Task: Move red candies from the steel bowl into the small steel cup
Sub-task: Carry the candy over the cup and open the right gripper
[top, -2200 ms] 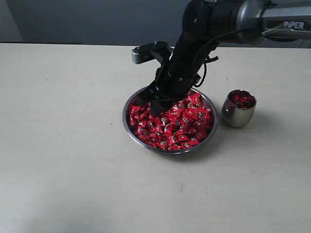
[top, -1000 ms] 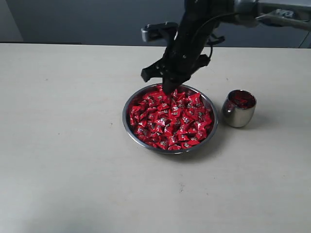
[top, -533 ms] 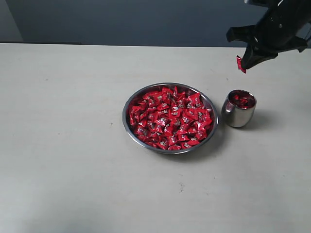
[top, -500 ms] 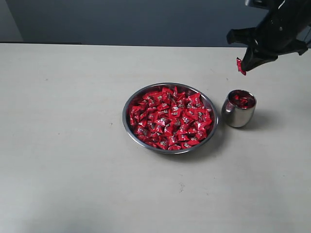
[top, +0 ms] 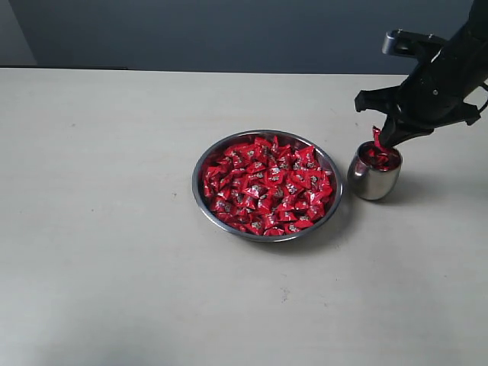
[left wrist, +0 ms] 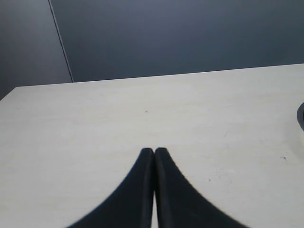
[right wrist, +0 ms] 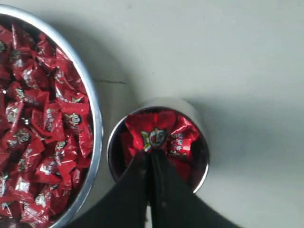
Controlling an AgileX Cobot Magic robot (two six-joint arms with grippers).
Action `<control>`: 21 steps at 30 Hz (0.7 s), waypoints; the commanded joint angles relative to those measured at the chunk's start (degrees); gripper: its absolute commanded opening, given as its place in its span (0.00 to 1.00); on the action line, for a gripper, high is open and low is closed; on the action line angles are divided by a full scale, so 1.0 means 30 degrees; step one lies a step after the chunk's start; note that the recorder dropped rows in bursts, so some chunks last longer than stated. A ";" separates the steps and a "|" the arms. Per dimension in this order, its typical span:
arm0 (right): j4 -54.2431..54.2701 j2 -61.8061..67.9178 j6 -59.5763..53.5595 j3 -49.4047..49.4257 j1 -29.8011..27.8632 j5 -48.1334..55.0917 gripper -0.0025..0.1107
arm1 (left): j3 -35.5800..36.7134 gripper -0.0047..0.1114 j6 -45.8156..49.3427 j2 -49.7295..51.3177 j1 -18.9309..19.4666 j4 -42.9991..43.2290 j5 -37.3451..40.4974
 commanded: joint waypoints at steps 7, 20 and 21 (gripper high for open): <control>-0.0919 -0.0208 -0.0516 0.0014 -0.0107 0.0412 0.17 | -0.0159 0.04 -0.0033 -0.0091 0.0039 0.0038 -0.0089; 0.2057 -0.1300 -0.2082 0.0014 0.0972 0.1589 0.32 | -0.0159 0.04 -0.0033 -0.0091 0.0039 0.0038 -0.0089; 0.2549 -0.1385 -0.2485 0.0014 0.1318 0.1706 0.32 | -0.0159 0.04 -0.0033 -0.0091 0.0039 0.0038 -0.0089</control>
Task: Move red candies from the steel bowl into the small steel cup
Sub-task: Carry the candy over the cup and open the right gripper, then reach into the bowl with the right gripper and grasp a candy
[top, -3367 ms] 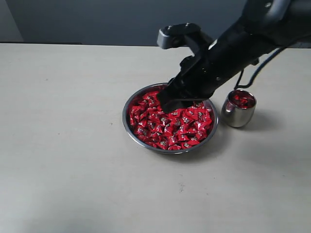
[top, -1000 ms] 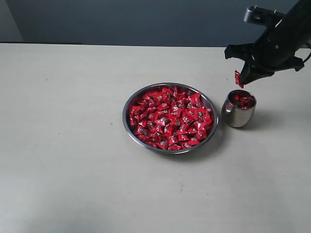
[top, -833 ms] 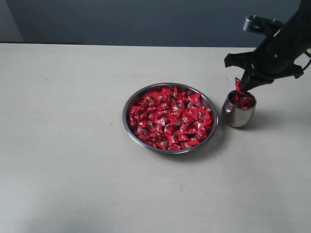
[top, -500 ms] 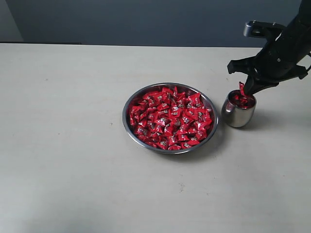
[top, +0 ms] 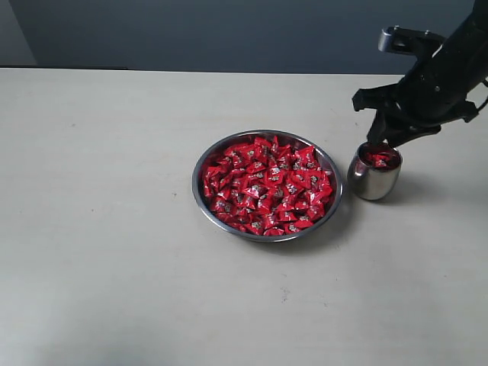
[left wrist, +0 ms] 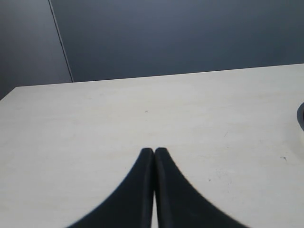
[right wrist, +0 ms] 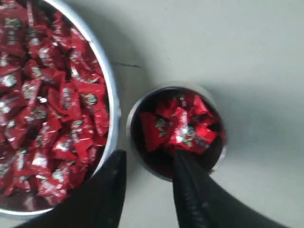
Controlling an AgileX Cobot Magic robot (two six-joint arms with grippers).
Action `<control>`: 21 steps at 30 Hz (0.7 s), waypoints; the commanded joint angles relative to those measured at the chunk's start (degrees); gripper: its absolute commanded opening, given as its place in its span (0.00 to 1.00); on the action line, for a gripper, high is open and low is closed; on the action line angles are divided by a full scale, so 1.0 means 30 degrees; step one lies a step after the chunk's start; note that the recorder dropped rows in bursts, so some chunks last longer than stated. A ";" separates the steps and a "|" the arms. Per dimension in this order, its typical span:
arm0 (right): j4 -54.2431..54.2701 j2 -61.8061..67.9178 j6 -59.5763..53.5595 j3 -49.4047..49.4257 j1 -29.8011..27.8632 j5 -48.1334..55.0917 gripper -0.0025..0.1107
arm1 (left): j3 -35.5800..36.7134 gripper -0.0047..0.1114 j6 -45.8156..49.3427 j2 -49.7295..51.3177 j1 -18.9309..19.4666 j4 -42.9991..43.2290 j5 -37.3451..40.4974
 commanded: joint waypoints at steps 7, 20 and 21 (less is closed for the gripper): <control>0.2910 -0.0107 -0.1871 0.0014 0.3955 0.0380 0.32 | -0.0159 0.04 -0.0033 -0.0091 0.0039 0.0038 -0.0130; 0.2035 0.3899 -0.1389 -0.1983 0.7231 0.0018 0.32 | -0.0159 0.04 -0.0033 -0.0091 0.0039 0.0038 -0.0130; 0.1630 0.4123 -0.1142 -0.2238 0.7218 0.0167 0.32 | -0.0159 0.04 -0.0033 -0.0091 0.0039 0.0038 -0.0130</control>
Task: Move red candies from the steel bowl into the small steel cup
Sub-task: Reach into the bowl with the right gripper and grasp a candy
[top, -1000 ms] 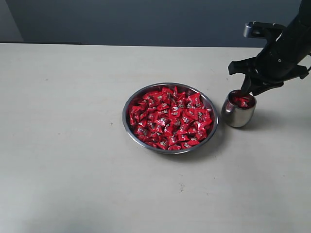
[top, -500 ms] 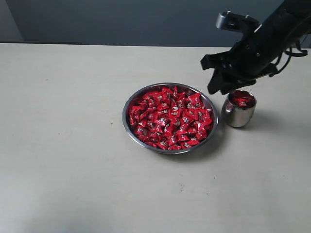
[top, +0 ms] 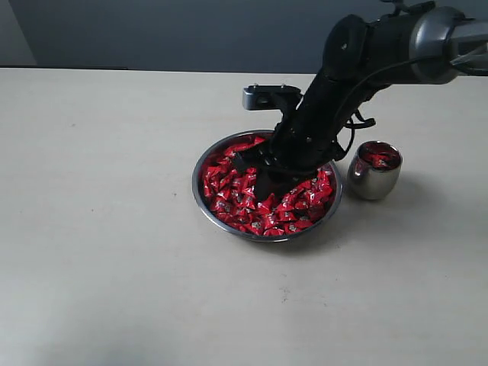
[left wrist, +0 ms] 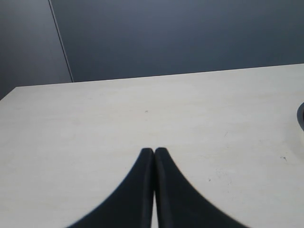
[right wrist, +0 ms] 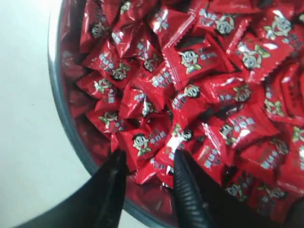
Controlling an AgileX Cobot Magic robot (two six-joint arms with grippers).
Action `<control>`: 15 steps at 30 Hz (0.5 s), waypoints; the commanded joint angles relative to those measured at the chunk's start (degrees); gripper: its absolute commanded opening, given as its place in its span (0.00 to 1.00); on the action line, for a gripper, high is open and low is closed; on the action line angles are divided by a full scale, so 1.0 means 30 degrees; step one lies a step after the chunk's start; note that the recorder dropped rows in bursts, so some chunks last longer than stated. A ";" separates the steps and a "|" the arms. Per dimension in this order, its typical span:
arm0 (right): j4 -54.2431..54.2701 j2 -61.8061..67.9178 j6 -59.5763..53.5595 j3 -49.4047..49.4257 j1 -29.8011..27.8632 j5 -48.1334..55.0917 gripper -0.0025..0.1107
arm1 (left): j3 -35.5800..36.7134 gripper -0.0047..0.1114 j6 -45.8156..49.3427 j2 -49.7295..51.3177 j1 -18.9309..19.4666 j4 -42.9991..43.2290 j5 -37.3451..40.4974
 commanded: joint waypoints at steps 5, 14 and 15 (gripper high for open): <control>-0.1627 0.1671 0.0984 -0.1676 0.0307 0.0958 0.32 | -0.0159 0.04 -0.0033 -0.0091 0.0039 0.0038 -0.0130; -0.2656 0.2507 0.1899 -0.1854 0.0307 0.0611 0.51 | -0.0159 0.04 -0.0033 -0.0091 0.0039 0.0038 -0.0130; -0.2608 0.2601 0.1899 -0.1889 0.0307 0.0528 0.50 | -0.0159 0.04 -0.0033 -0.0091 0.0039 0.0038 -0.0130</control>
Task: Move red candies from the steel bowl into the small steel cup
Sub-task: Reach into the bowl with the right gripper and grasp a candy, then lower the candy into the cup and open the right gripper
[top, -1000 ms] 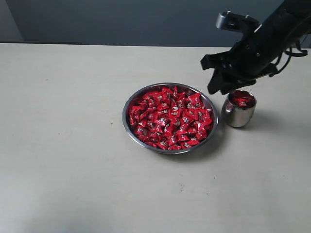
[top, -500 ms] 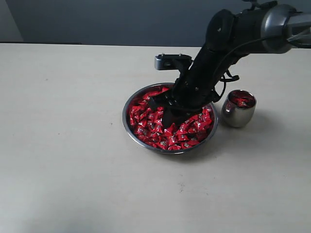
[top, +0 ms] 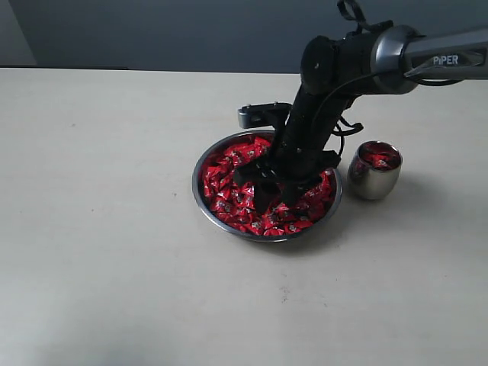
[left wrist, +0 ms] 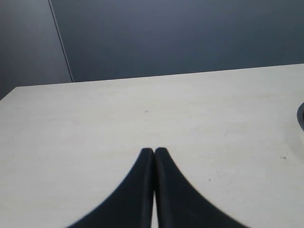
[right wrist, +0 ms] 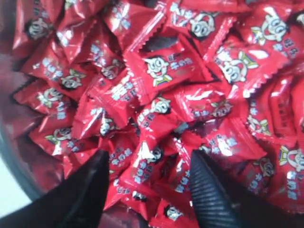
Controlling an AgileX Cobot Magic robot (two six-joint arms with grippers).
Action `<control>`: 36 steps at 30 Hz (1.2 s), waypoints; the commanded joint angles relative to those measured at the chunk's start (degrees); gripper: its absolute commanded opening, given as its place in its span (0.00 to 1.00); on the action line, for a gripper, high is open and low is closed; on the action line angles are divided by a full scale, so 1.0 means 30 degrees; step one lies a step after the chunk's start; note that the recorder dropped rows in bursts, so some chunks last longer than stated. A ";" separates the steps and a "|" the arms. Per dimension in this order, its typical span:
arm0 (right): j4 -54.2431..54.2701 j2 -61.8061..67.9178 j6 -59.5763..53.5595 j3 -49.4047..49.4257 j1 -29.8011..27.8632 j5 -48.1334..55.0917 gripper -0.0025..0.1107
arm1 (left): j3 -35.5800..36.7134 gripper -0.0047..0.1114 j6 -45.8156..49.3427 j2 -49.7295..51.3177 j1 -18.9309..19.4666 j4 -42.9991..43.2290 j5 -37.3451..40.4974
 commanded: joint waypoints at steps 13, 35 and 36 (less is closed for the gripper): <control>0.0503 0.1252 0.0694 -0.0835 -0.0012 -0.1224 0.21 | -0.0159 0.04 -0.0033 -0.0091 0.0039 0.0038 -0.0081; -0.1643 -0.5154 0.1056 -0.0835 -0.3683 0.3016 0.02 | -0.0159 0.04 -0.0033 -0.0091 0.0039 0.0038 -0.0081; -0.1643 -0.5292 0.1056 -0.0835 -0.4135 0.3108 0.02 | -0.0159 0.04 -0.0033 -0.0091 0.0039 0.0038 -0.0081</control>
